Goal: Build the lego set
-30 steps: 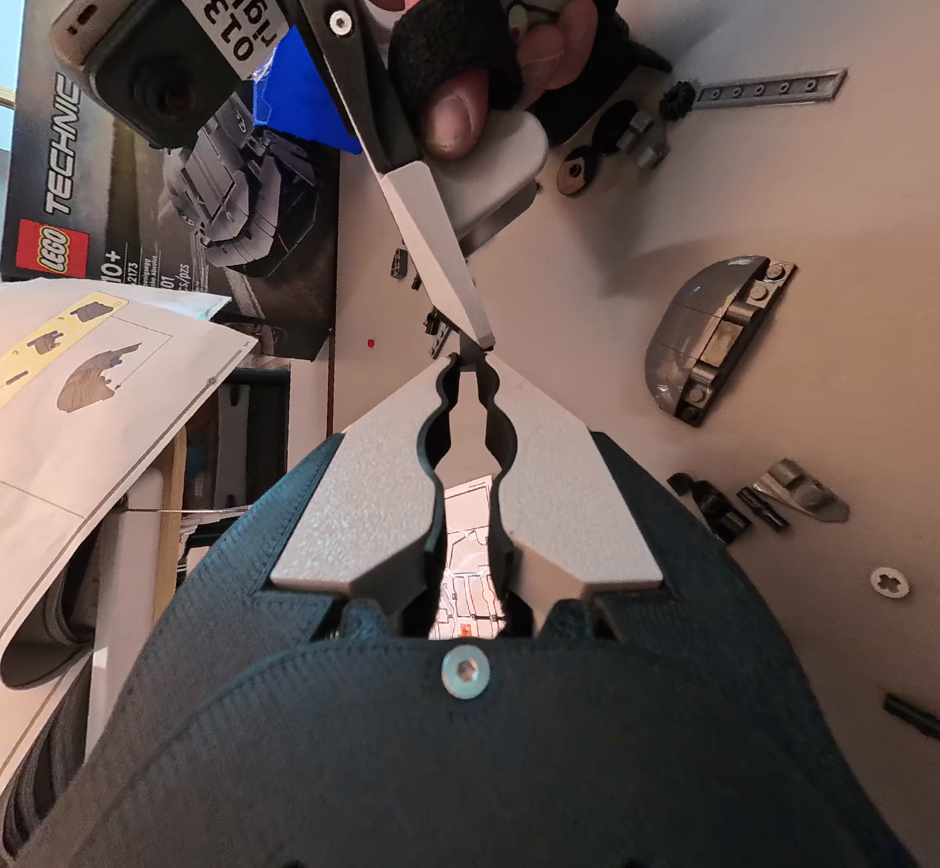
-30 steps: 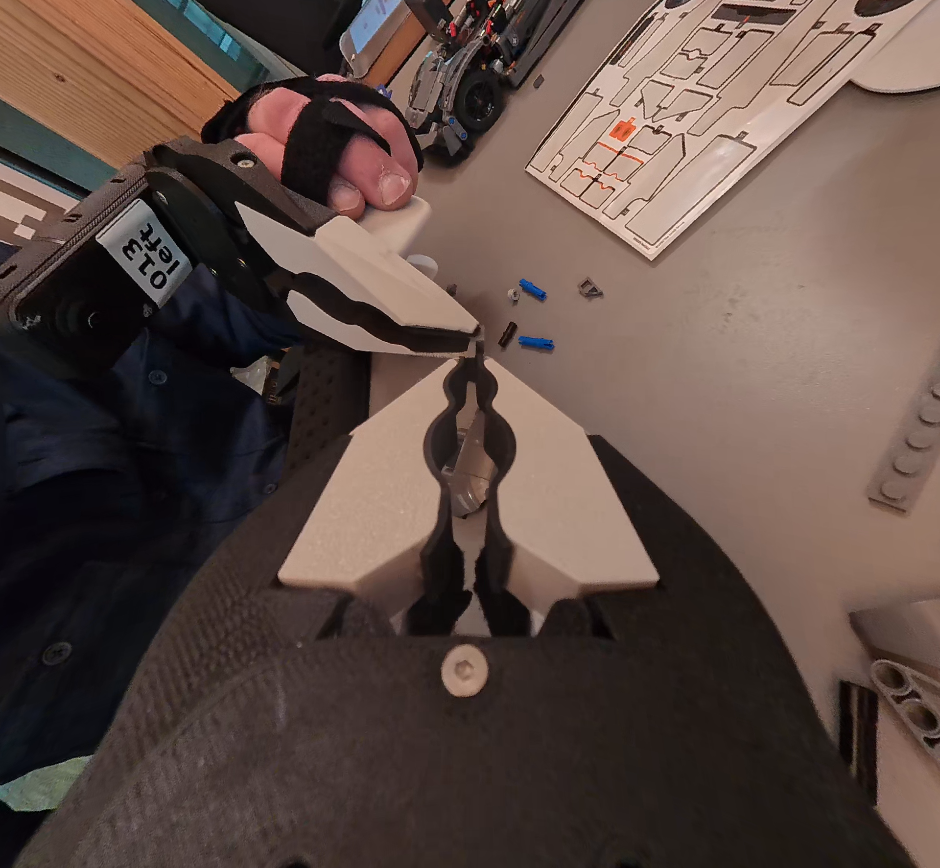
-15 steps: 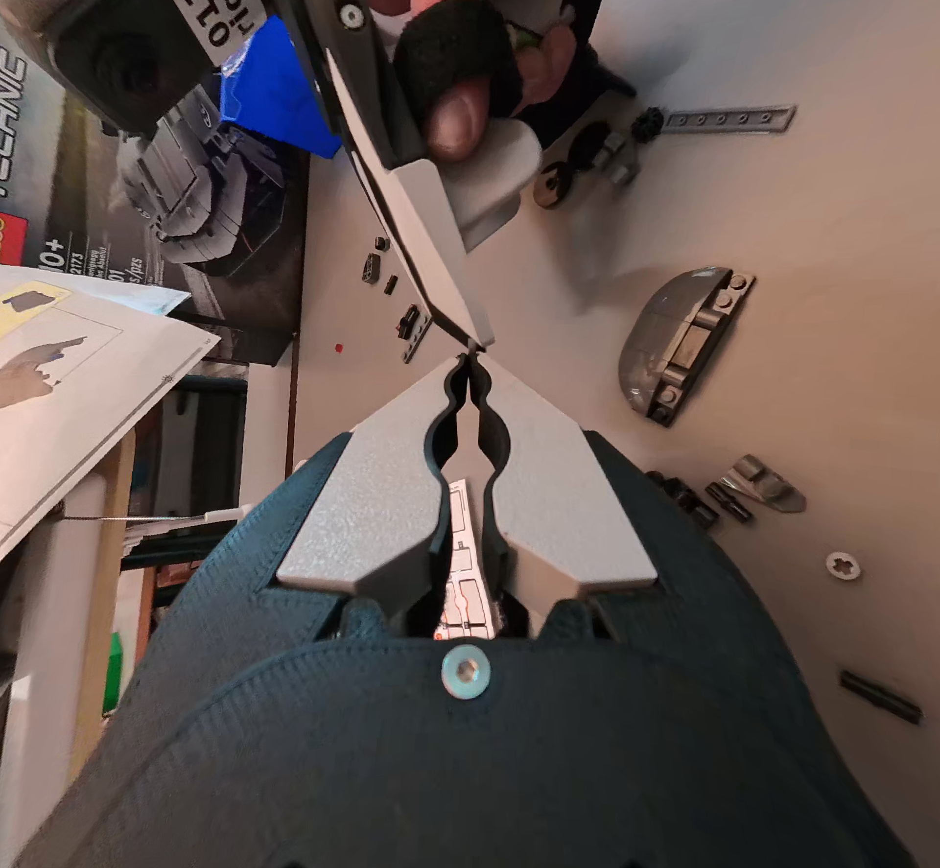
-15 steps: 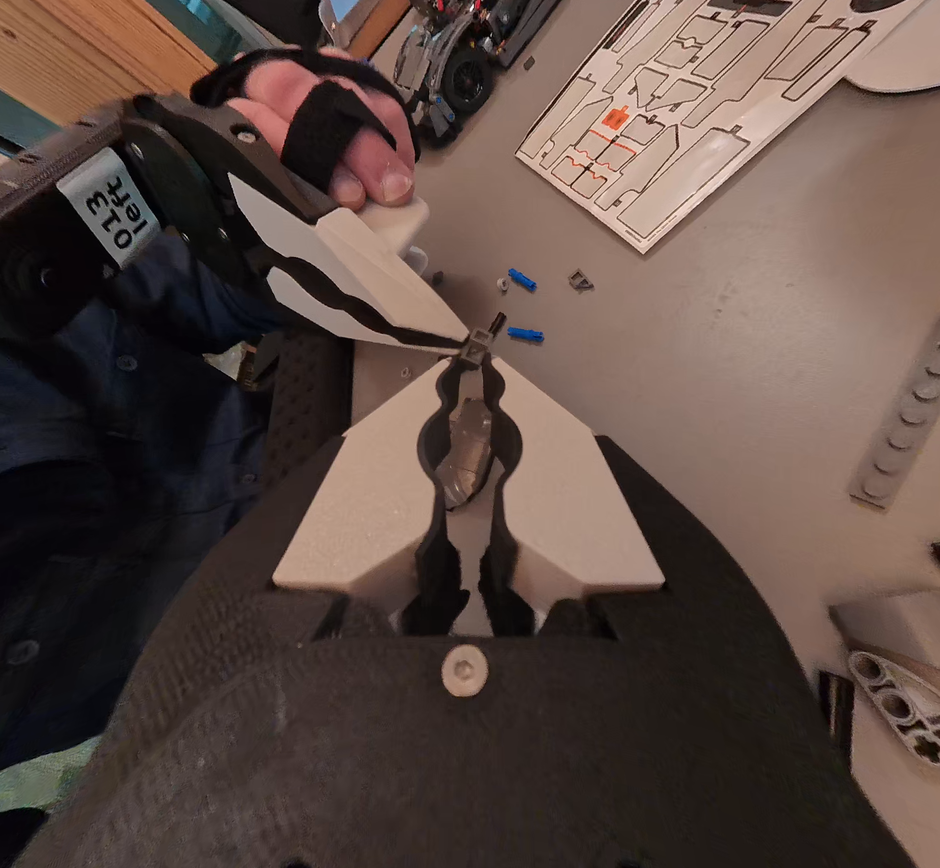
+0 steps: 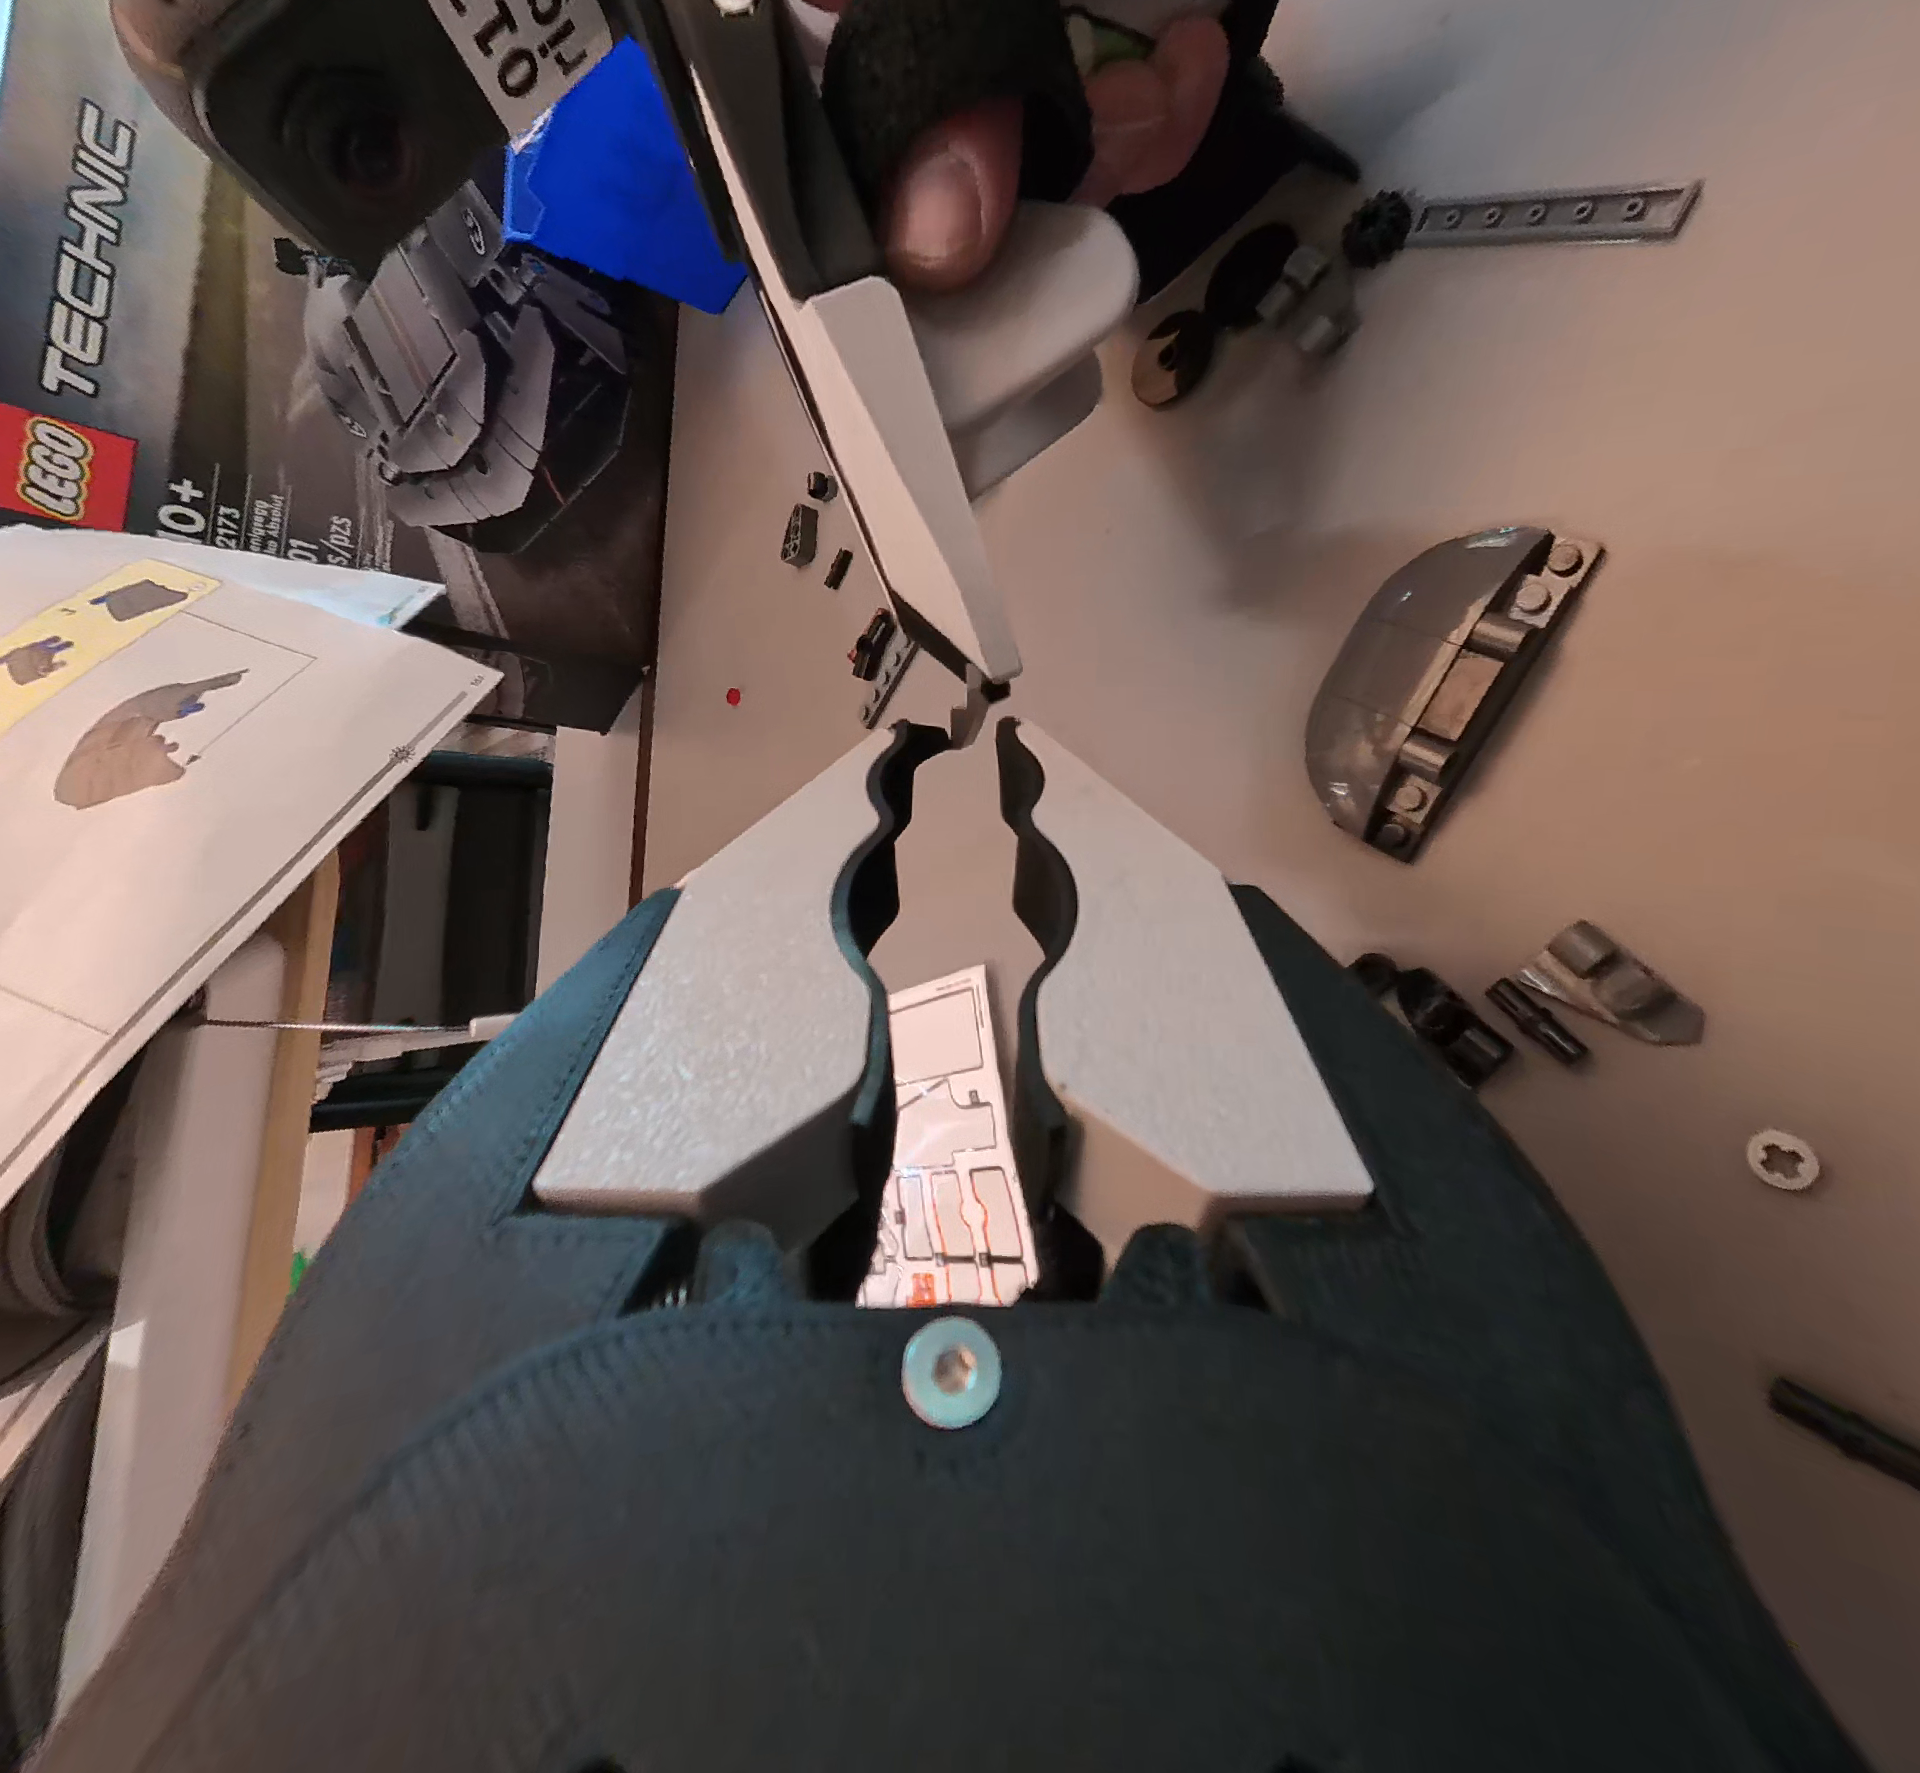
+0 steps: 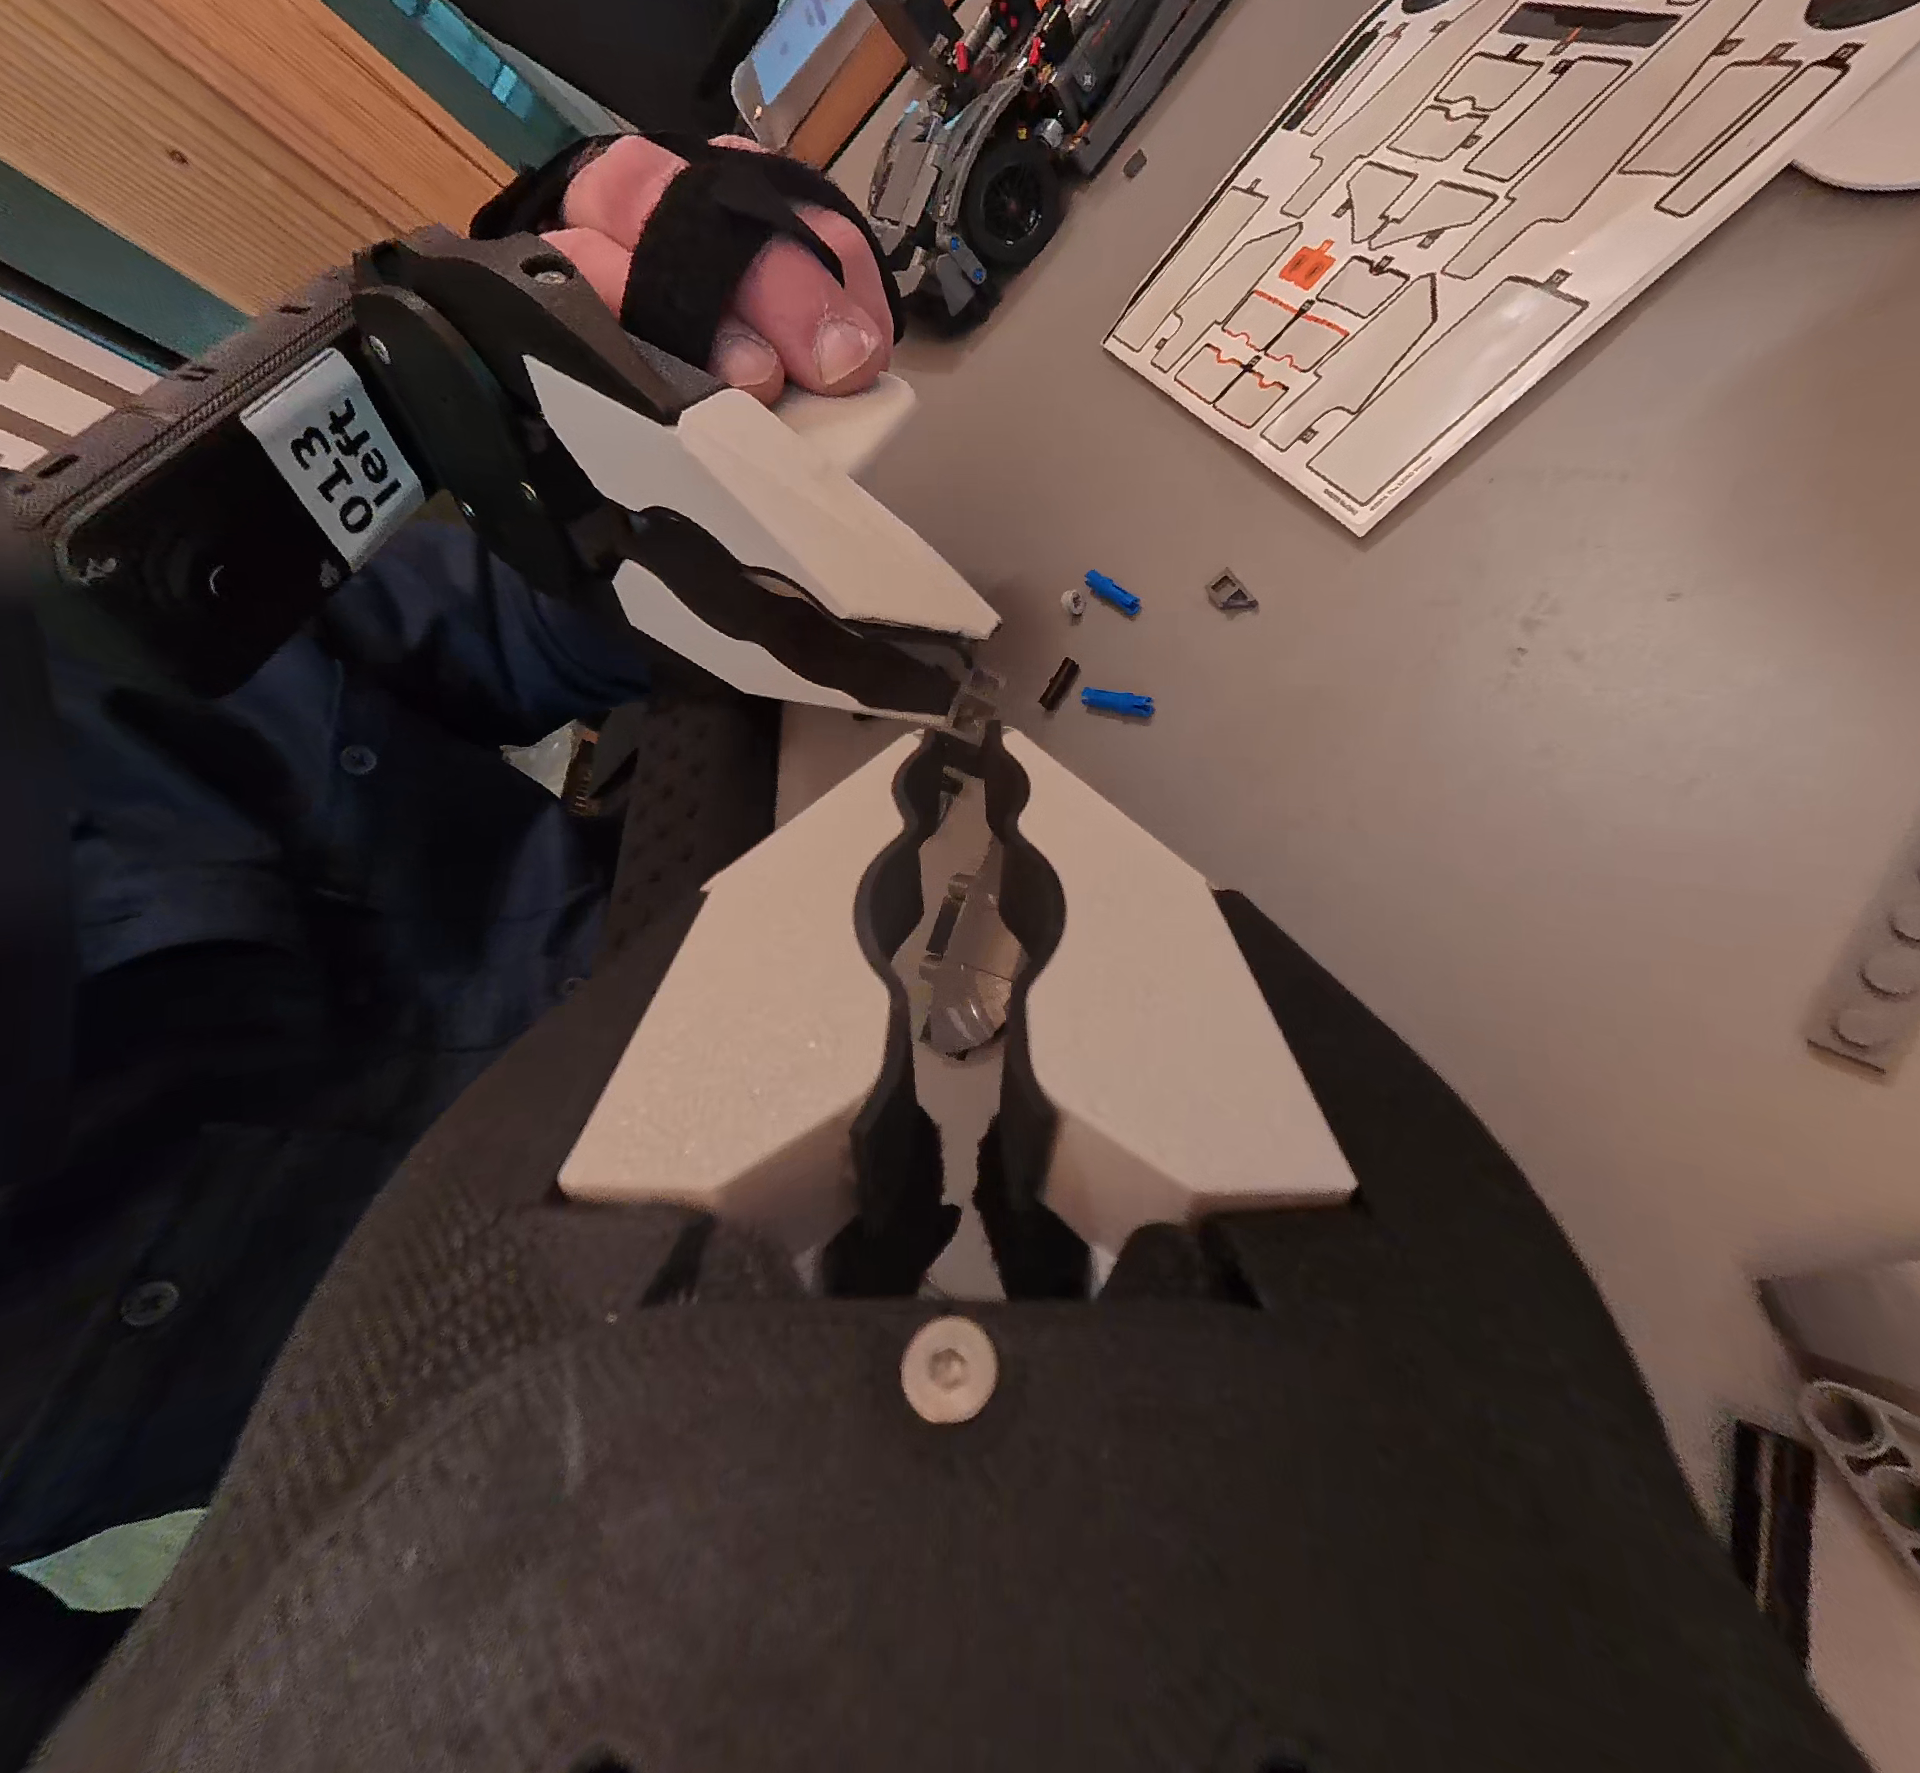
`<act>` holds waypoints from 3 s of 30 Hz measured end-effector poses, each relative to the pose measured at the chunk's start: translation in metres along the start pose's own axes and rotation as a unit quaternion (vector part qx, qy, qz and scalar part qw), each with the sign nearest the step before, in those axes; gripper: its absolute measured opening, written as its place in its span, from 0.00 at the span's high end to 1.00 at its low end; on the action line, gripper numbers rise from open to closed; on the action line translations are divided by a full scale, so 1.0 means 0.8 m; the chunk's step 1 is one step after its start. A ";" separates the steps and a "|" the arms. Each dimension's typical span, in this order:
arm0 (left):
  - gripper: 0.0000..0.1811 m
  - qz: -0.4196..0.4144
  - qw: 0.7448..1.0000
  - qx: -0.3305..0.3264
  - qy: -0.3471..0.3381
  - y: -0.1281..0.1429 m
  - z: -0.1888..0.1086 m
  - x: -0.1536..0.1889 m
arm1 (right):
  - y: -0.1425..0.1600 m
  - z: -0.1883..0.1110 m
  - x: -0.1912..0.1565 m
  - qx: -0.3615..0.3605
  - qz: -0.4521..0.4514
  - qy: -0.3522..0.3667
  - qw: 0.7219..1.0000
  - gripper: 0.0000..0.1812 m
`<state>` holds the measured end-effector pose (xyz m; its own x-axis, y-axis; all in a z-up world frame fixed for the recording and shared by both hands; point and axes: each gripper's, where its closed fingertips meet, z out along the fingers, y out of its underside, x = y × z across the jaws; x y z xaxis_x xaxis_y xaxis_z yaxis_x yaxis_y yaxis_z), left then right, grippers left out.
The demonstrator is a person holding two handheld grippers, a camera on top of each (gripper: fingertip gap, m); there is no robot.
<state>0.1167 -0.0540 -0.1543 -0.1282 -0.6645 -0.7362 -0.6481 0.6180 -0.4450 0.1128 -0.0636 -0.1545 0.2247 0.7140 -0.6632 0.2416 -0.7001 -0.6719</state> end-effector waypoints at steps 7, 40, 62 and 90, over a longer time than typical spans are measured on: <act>0.98 0.010 1.000 -0.008 -0.001 0.001 0.003 0.002 | -0.001 0.001 -0.007 0.001 0.001 -0.013 1.000 0.97; 0.92 -0.112 0.991 0.026 0.068 0.005 0.008 0.008 | -0.001 0.002 -0.007 -0.035 -0.136 0.069 0.988 0.99; 0.97 0.020 0.996 -0.018 -0.080 -0.004 0.011 -0.025 | -0.031 -0.021 -0.010 0.072 -0.019 -0.004 0.997 1.00; 0.97 -0.050 0.971 0.005 0.232 0.020 -0.032 0.090 | 0.081 0.034 -0.002 -0.218 -0.161 0.088 0.959 0.78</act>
<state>0.0777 -0.1028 -0.2018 -0.3919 -0.8374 -0.3809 -0.6681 0.5437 -0.5080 0.1029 -0.1104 -0.2063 0.2198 0.9094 -0.3530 0.6875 -0.4011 -0.6053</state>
